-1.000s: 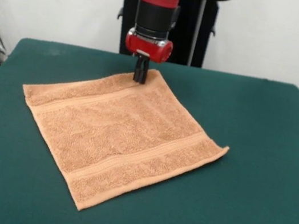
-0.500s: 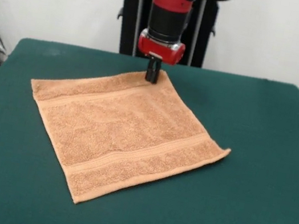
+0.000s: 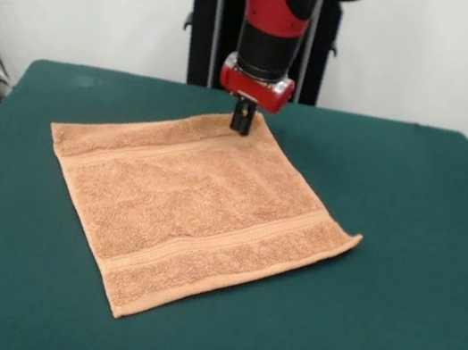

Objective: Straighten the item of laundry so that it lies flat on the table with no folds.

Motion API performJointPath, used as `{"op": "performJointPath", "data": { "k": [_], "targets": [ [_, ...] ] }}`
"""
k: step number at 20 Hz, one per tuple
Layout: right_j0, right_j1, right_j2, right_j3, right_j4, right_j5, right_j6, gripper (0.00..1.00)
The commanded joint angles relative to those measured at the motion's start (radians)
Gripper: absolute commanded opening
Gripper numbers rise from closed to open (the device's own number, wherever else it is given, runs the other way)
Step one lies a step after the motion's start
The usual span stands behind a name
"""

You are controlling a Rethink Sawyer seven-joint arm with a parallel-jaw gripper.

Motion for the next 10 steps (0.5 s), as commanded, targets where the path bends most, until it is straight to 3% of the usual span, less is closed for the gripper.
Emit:
{"op": "performJointPath", "data": {
  "k": [1,10],
  "targets": [
    [0.054,0.151,0.156,-0.303,0.112,0.049,0.099,0.0],
    [0.088,0.182,0.142,-0.401,0.125,0.104,0.132,0.0]
  ]
}}
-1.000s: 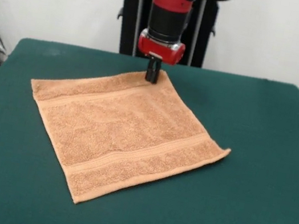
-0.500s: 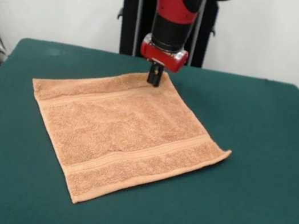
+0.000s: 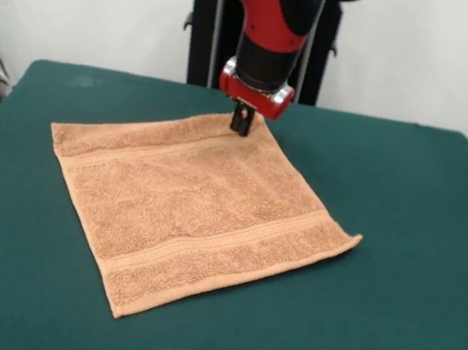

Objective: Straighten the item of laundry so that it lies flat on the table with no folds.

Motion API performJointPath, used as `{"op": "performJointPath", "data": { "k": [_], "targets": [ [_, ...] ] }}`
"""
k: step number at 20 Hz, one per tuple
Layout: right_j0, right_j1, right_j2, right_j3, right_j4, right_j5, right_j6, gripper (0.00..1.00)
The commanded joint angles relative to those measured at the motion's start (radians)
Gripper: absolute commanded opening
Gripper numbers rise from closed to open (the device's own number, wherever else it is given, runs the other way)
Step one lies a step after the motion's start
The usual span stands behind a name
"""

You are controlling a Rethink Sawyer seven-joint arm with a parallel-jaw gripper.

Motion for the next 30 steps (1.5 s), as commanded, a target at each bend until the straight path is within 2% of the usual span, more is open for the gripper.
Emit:
{"op": "performJointPath", "data": {
  "k": [1,13,21,30],
  "targets": [
    [0.059,0.174,0.145,-0.312,0.112,-0.113,0.137,0.0],
    [0.141,0.214,0.099,-0.427,0.164,-0.031,0.207,0.0],
    [0.153,0.245,0.109,-0.51,0.197,0.026,0.198,0.0],
    [0.203,0.27,0.077,-0.587,0.257,0.099,0.26,0.0]
  ]
}}
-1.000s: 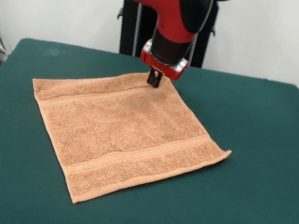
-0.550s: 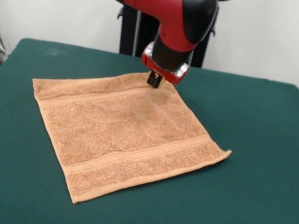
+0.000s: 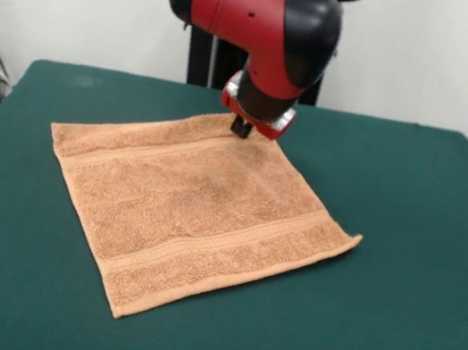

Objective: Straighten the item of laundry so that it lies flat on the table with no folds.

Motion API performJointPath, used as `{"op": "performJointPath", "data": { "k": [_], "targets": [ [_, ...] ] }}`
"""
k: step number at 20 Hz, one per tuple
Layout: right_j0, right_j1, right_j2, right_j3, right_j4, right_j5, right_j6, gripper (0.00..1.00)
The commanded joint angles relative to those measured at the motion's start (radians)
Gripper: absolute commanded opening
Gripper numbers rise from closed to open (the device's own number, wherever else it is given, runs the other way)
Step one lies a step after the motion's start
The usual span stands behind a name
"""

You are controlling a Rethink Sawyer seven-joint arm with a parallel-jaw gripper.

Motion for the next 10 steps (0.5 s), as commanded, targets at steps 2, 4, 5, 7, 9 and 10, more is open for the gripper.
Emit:
{"op": "performJointPath", "data": {
  "k": [2,4,5,7,9,10],
  "targets": [
    [0.06,0.137,0.172,-0.306,0.181,-0.358,0.267,0.0],
    [0.065,0.138,0.167,-0.313,0.189,-0.346,0.272,0.0],
    [0.068,0.141,0.164,-0.318,0.192,-0.341,0.277,0.0],
    [0.076,0.145,0.154,-0.326,0.2,-0.334,0.289,0.0],
    [0.078,0.146,0.154,-0.328,0.211,-0.33,0.29,0.0],
    [0.081,0.146,0.153,-0.33,0.217,-0.326,0.291,0.0]
  ]
}}
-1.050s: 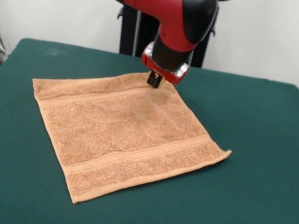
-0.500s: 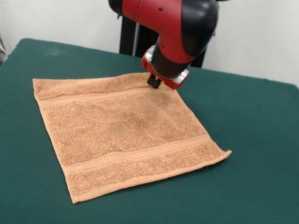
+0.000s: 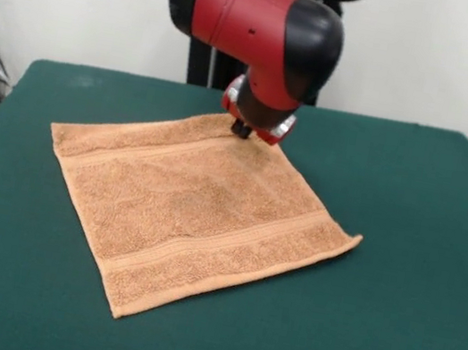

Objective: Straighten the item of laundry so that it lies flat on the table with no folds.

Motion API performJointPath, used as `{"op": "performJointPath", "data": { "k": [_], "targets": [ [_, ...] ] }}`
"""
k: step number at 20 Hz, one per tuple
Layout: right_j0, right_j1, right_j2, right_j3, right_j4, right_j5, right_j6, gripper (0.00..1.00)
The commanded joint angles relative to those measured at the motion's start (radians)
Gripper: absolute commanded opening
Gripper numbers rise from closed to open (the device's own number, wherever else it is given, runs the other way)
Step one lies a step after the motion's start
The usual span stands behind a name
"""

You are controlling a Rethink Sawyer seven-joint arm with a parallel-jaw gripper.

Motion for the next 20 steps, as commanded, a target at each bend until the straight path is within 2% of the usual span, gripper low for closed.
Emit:
{"op": "performJointPath", "data": {
  "k": [1,8,20],
  "targets": [
    [0.055,0.104,0.18,-0.267,0.187,-0.412,0.295,0.0],
    [0.078,0.125,0.159,-0.309,0.232,-0.382,0.313,0.0],
    [0.164,0.183,0.073,-0.388,0.424,-0.339,0.448,0.0]
  ]
}}
